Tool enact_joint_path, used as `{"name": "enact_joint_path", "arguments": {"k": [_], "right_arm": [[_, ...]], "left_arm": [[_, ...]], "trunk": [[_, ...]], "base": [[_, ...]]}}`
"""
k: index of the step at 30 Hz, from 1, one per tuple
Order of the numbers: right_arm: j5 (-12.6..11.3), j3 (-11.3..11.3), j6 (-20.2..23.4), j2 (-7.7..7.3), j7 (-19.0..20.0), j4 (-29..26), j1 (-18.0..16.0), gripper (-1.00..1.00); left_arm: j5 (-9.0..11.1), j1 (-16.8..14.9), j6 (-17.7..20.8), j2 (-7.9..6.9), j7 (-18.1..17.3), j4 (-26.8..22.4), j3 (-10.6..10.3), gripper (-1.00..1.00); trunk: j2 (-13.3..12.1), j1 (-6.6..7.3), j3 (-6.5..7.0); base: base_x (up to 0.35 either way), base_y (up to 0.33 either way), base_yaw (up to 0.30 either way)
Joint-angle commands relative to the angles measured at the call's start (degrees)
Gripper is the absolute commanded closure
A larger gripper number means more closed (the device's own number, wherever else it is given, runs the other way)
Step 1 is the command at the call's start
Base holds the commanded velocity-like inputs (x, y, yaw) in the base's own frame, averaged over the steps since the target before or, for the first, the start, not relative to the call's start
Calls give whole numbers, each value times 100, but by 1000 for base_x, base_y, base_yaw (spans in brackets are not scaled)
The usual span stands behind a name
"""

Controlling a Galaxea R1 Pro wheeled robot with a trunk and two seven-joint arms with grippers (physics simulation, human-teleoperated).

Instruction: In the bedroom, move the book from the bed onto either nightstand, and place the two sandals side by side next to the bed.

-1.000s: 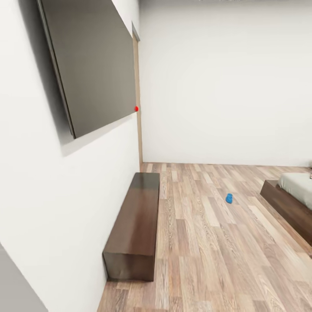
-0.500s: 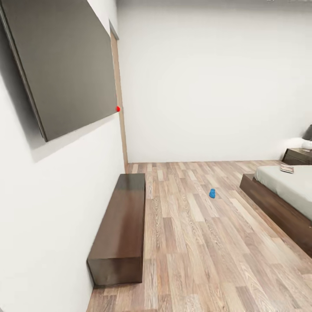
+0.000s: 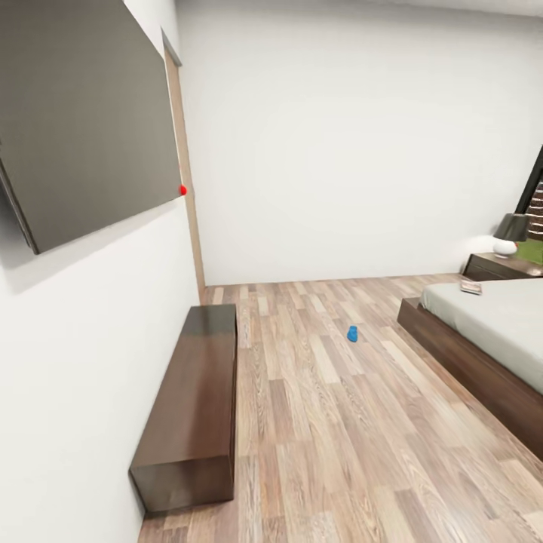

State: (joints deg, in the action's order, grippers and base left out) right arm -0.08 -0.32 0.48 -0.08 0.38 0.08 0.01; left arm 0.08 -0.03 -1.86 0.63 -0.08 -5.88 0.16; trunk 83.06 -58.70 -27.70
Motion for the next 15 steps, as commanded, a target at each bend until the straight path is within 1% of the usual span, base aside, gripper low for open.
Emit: {"name": "enact_joint_path", "arguments": {"k": [1,10,15], "right_arm": [[-1,-3,5,-1,3,-1,-1,-100],[-1,-3,5,-6,6,-3,-1,-100],[-1,-3,5,-9,4,-1,-1,-100]], "left_arm": [[1,0,-15,0,-1,-1,2,-100],[0,1,-16,-1,-1,-1,1,-100],[0,-2,-16,-1,-1,-1,2,-100]], "trunk": [[2,-3,-4],[2,-3,-4],[2,-3,-4]], "base": [[281,0,-13],[309,0,-3],[247,0,0]]}}
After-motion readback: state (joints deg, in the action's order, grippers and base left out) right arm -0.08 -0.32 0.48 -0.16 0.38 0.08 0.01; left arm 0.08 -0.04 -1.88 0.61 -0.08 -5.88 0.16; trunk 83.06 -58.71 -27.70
